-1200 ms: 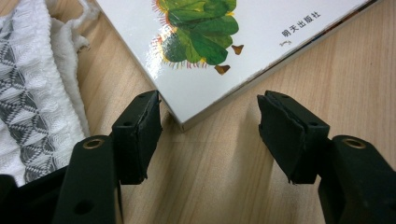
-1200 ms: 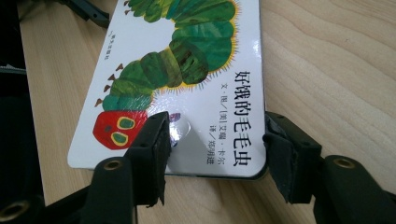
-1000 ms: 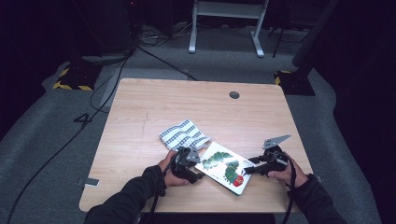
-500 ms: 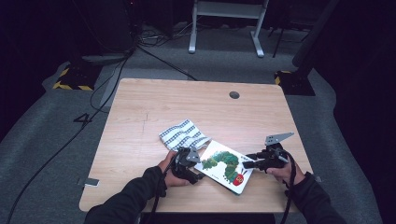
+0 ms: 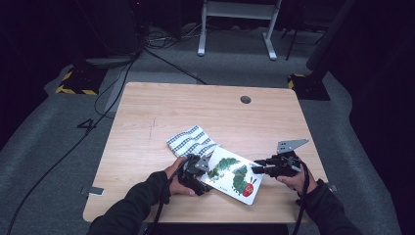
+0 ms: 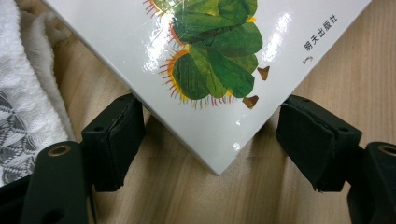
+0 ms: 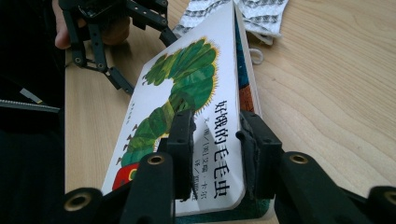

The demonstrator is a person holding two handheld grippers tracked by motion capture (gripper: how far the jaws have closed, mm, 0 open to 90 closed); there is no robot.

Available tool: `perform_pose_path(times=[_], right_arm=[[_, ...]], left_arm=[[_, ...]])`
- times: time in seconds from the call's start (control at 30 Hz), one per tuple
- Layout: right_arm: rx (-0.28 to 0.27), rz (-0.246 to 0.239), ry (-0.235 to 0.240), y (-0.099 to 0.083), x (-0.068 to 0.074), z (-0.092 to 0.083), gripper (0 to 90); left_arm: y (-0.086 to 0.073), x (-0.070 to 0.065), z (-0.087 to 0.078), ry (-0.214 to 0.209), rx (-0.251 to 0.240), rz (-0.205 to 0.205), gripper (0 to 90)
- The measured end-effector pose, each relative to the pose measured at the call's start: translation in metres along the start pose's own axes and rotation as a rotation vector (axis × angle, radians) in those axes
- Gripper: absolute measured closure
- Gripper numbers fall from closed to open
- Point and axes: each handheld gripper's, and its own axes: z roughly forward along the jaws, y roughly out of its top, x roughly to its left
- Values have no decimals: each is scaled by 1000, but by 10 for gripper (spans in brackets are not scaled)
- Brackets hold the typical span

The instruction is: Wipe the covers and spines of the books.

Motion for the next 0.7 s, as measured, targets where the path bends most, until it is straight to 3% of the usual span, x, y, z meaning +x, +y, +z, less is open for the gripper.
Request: perform_pose_path(times=[0.17,0.37,0.4,0.47,0.7], right_arm=[[-4,-19,1,3,2,0,688],[-7,-35,2,4,5,2,721],[-4,-44,-5,4,6,3,722],[-9,-51,-4,4,7,3,722],[0,-115,-28,9,16,2,722]], left_arm=[[-2,3,-2,-47,-11,-14,241],[-2,-1,-4,-18,18,-14,242],[-3,1,-7,-1,28,-43,247],[-5,1,-8,-1,27,-45,247],[-6,10,-9,-71,-41,-96,248]])
